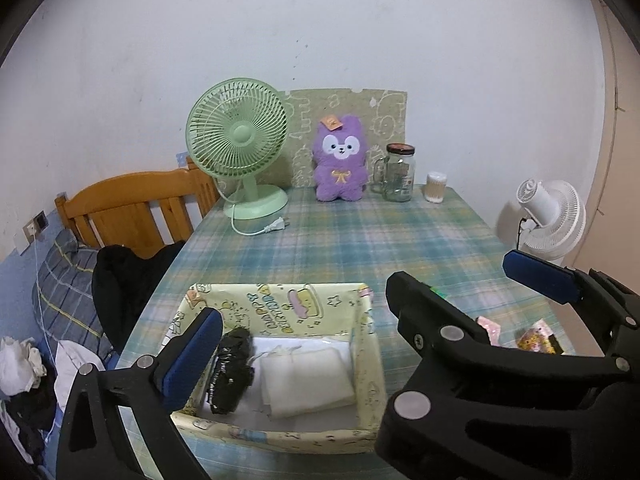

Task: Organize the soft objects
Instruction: 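Lower both items into the box and open both tools, then withdraw both tools from the box toward the remaining items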

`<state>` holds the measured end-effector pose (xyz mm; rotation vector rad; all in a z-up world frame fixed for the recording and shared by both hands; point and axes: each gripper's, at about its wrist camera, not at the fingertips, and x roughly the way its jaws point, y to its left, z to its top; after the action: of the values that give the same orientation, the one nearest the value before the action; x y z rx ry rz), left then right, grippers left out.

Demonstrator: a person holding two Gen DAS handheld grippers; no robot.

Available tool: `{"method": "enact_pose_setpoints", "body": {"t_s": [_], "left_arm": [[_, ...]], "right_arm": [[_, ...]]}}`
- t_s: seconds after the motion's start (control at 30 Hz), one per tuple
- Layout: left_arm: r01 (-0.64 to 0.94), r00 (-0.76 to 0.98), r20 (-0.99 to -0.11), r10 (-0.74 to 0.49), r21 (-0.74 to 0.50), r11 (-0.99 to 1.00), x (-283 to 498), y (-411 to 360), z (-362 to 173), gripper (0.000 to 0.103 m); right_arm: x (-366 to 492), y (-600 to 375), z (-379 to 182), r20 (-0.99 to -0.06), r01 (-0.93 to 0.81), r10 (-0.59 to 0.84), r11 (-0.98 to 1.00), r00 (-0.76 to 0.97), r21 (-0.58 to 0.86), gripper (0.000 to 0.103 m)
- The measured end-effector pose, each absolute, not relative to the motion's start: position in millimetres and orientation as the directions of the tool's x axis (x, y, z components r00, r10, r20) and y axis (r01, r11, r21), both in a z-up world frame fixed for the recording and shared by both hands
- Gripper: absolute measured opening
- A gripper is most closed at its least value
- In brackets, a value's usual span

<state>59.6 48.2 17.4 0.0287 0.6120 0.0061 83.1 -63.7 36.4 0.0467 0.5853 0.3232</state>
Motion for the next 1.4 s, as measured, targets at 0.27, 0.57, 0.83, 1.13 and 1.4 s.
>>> {"method": "enact_pose_setpoints", "body": {"t_s": [0.27,0.57,0.83,1.13,1.4], "left_arm": [[0.022,0.846,-0.534,-0.001,0.032,0.999,49.8,24.4,31.6,0.103],[0.06,0.859,-0.509,-0.051,0.001,0.998,40.6,0.2,37.6,0.103],[0.084,0.86,-0.506,-0.066,0.014,0.996,32.4,-24.3,36.4,0.103],[0.113,0.863,-0.496,-0.091,0.015,0.993,29.1,-46.7,22.9,0.103],[0.136,0.851,-0.513,-0.114,0.006,0.991,31.7,-67.2,4.4,0.103]], "right_arm": [[71.1,-89.7,50.4,-0.478,-0.224,0.254,0.967,0.841,0.12,0.101],[62.3,-114.5,57.8,-0.465,-0.214,0.239,0.971,0.853,0.107,0.101],[50.9,-139.9,54.0,-0.463,-0.161,0.187,0.982,0.866,0.095,0.101],[44.2,-164.3,38.2,-0.457,-0.138,0.164,0.986,0.874,0.089,0.101],[43.9,-184.4,19.6,-0.455,-0.12,0.153,0.988,0.877,0.1,0.101]]}}
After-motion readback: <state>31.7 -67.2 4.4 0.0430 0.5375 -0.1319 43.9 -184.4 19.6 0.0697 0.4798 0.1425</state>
